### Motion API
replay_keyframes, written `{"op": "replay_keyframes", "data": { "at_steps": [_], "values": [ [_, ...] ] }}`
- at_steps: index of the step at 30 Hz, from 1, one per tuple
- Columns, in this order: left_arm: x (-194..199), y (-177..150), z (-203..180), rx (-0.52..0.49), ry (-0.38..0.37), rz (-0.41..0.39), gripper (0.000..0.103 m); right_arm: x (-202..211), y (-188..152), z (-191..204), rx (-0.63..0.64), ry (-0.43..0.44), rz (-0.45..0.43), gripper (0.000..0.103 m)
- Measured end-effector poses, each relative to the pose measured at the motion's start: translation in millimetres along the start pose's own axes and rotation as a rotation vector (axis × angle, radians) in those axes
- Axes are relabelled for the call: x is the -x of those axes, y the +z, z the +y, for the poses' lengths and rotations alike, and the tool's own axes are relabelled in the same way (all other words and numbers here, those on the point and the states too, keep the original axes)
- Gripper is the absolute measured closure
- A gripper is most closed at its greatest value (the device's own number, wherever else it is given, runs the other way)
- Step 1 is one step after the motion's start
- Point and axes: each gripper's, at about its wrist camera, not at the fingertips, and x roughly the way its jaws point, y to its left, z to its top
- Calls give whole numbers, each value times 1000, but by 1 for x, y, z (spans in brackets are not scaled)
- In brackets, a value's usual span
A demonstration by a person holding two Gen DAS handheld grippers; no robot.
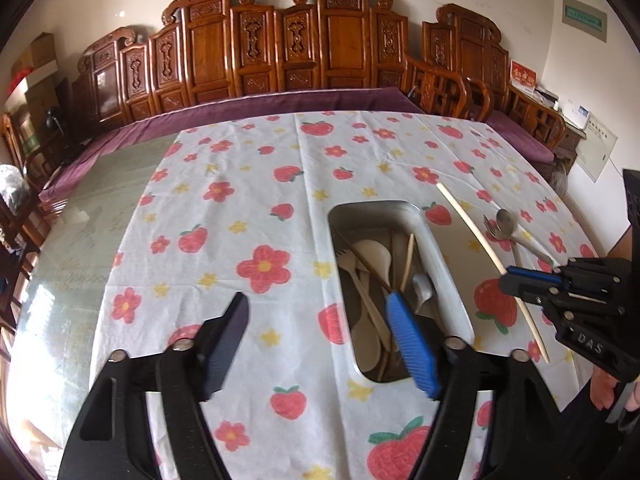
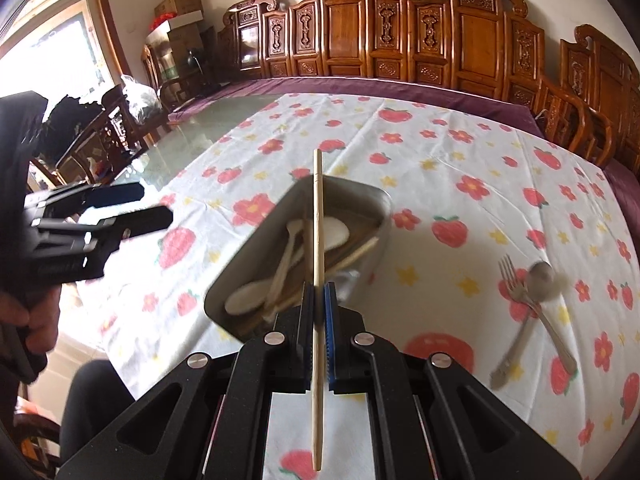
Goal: Organize utensils
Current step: 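Lower the light chopstick into the metal tray and open the right gripper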
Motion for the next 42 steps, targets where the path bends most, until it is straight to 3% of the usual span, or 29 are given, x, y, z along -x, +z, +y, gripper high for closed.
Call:
{"op": "replay_keyframes", "data": {
  "at_steps": [3, 15, 25, 35, 42],
  "values": [
    [3, -2, 8, -7, 24, -18, 20, -12, 11, 4, -14, 15, 4, 97],
    [-14, -17, 36, 55, 8, -3, 19, -88, 44, 11, -69, -24, 64, 97],
    [-22, -20, 40, 61, 7, 4, 19, -114, 28, 7, -104, -33, 111, 97],
    [-23, -25, 28, 52, -1, 16, 19, -98, 24, 4, -64, -16, 75, 96],
    [-15, -21, 2, 29, -32, 4, 19, -44, 4, -25, -36, -23, 3, 96]
  ]
}}
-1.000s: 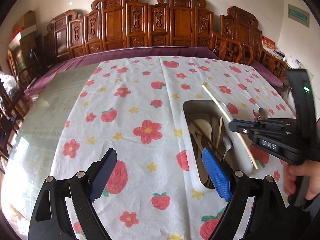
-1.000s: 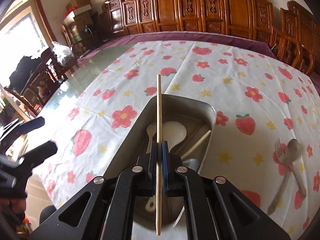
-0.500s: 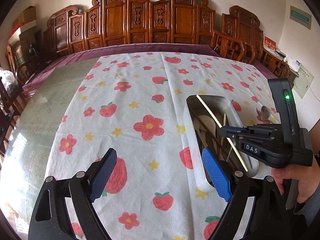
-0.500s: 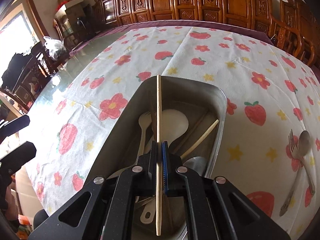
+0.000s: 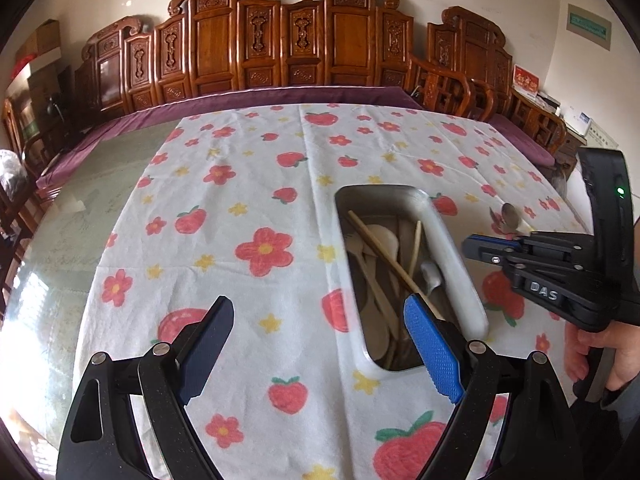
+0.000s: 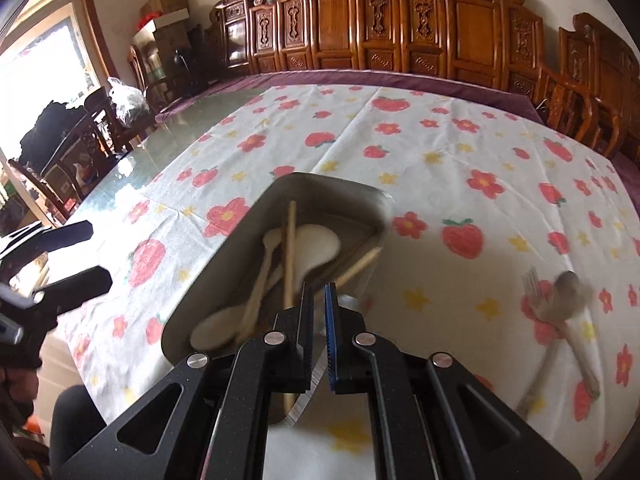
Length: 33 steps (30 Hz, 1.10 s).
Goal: Organize utensils
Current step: 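Lower the light chopstick into the metal tray and open the right gripper, then grasp the steel fork by its handle with the right gripper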
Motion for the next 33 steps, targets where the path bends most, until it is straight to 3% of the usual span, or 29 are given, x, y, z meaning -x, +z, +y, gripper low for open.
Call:
{"op": "replay_keyframes", "data": {
  "at_steps": [2, 7, 15, 17, 20, 26, 33],
  "values": [
    [1, 1, -11, -12, -14, -2, 19, 16, -11, -18, -4, -1, -6, 96],
    [-3, 5, -42, -49, -46, -4, 19, 47, -40, -75, -2, -115, -8, 96],
    [-16, 15, -88, -91, -96, -3, 19, 65, -67, -159, -21, -238, 28, 95],
    [-21, 16, -98, -100, -103, 2, 19, 64, -70, -171, -24, -245, 41, 79],
    [-30, 19, -114, -114, -114, 11, 19, 57, -71, -187, -13, -242, 62, 73],
    [-49, 22, -136, -132, -118, 35, 19, 27, -66, -199, 59, -198, 148, 70],
    [-61, 26, -151, -154, -111, 47, 19, 6, -55, -214, 76, -166, 179, 70]
  ]
}}
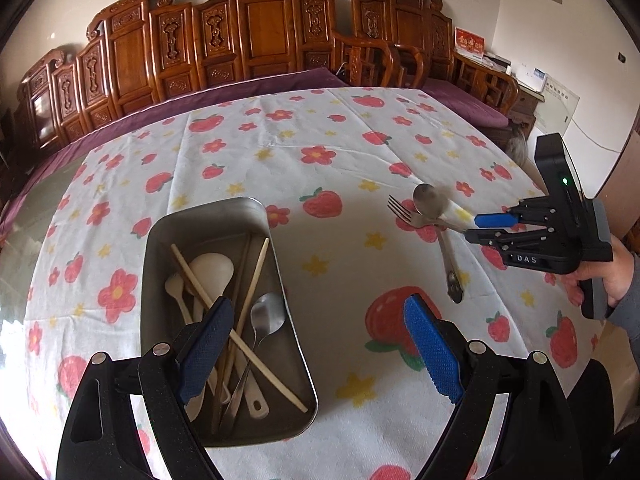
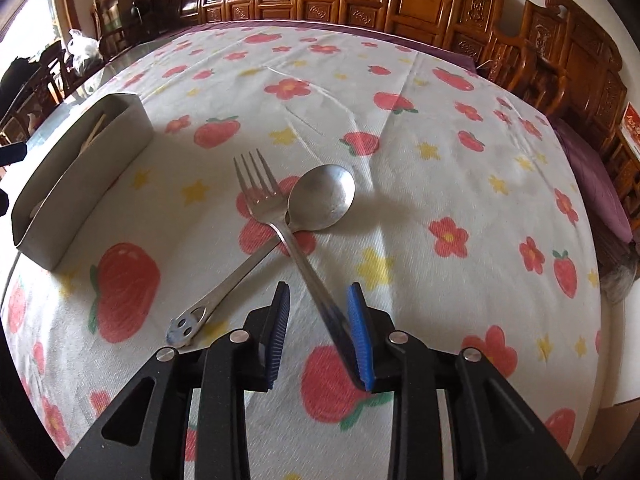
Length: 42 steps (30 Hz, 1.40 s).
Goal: Organize utensils
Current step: 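Grasp the steel fork by its handle with the right gripper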
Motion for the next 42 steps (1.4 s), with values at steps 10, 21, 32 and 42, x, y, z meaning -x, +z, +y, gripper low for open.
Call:
{"op": "replay_keyframes", "data": {
  "at_steps": [10, 21, 32, 42],
  "values": [
    [-16, 2, -6, -4, -2, 21, 19, -21, 17, 1, 76, 30, 41, 70],
    [-20, 1, -14, -12, -1, 34, 19, -25, 27, 17, 164, 68, 60, 89],
    [-21, 3, -23, -27, 6, 42, 19, -8, 7, 32, 127, 124, 30, 95],
    [-38, 8, -39, -42, 7, 61, 19, 23, -9, 5, 23, 103, -33, 95]
  ]
}}
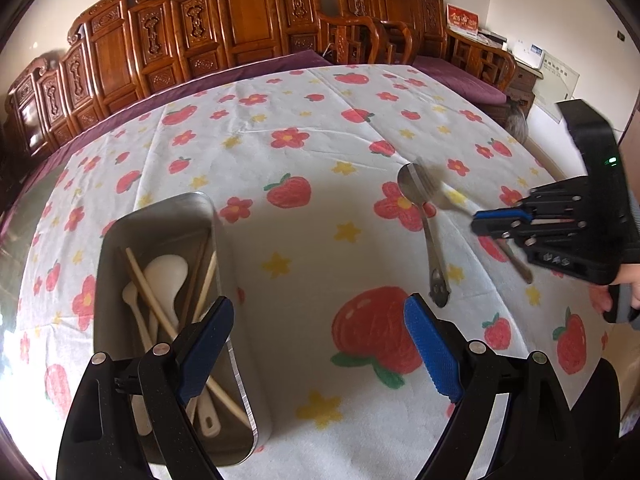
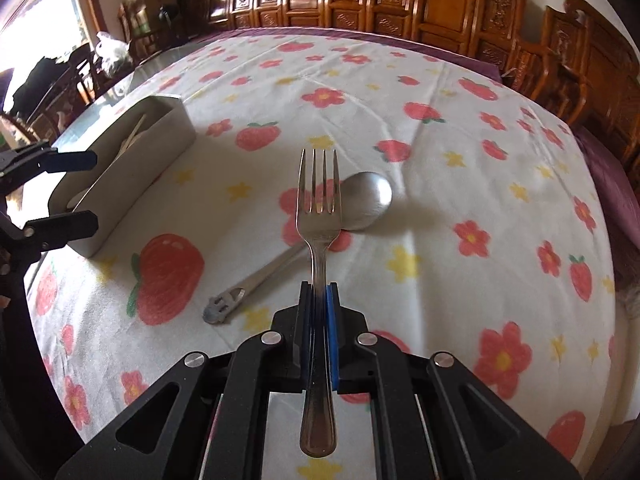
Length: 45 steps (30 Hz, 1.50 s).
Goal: Organize utensils
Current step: 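Grasp the steel fork by its handle with the right gripper, then grasp the steel spoon by its handle with the left gripper while the right holds the fork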
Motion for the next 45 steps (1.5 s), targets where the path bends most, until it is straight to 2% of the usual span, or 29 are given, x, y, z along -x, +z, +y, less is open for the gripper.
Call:
{"op": "replay_keyframes", "data": {
  "at_steps": [5, 10, 20, 23, 27, 34, 37, 39, 45],
  "values": [
    [-15, 10, -15, -8, -15, 6, 19, 19, -16, -33, -66, -55, -25, 95],
    [-39, 23, -36, -20, -29, 18, 19, 25, -42, -61, -116, -117, -8, 94],
    [-87, 44, -71, -68, -15, 59, 20, 17, -73, -85, -153, -131, 10, 94],
    [-100, 50, -77, -80, -11, 77, 28, 18, -76, -86, -149, -126, 2, 94],
    [-113, 55, -85, -92, -37, 102, 48, 19, -79, -87, -147, -120, -8, 94],
    [-117, 60, -89, -82, -53, 92, 67, 20, -81, -85, -141, -124, -22, 94],
    [-117, 61, -87, -76, -51, 87, 78, 20, -81, -86, -143, -123, -20, 94],
    [-117, 61, -87, -78, -59, 97, 98, 20, -80, -85, -143, -127, -17, 94],
    [-112, 56, -82, -77, -66, 126, 98, 24, -81, -79, -147, -129, -12, 94]
  ]
}}
